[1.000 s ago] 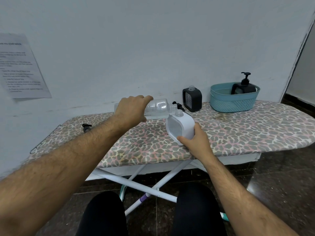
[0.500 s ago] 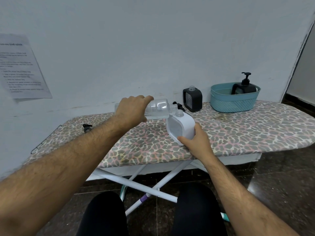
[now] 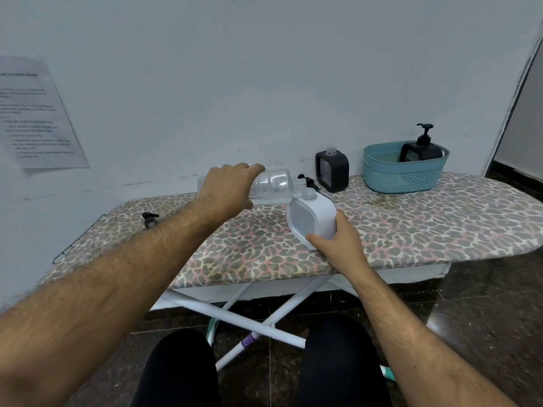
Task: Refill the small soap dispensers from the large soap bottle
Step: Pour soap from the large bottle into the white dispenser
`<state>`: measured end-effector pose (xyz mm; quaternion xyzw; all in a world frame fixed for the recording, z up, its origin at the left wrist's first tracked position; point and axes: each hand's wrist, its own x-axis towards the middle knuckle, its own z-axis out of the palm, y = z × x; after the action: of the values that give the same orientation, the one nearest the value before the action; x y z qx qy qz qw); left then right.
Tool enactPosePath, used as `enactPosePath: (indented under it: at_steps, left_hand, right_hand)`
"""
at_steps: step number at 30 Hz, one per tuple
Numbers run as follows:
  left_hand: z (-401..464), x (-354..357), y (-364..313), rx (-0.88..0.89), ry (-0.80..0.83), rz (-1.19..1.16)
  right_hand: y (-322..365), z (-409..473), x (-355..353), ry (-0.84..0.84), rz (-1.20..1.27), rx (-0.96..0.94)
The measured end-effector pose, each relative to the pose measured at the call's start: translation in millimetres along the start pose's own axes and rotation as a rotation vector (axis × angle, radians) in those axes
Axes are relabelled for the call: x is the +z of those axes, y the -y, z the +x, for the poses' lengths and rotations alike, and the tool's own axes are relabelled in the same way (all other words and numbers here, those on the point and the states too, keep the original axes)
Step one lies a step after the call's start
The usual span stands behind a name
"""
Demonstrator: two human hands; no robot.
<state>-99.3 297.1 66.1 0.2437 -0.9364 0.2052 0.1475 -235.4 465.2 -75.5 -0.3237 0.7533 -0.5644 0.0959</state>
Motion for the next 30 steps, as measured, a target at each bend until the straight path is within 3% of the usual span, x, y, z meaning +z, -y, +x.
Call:
enactPosePath:
  at_steps: [30]
  left_hand:
    - [0.3,-1.6,-1.7,0.002,-0.01,0.024]
  right_hand:
    - [-0.7,0.2,0.0,-0.012,-0.024,-0.012]
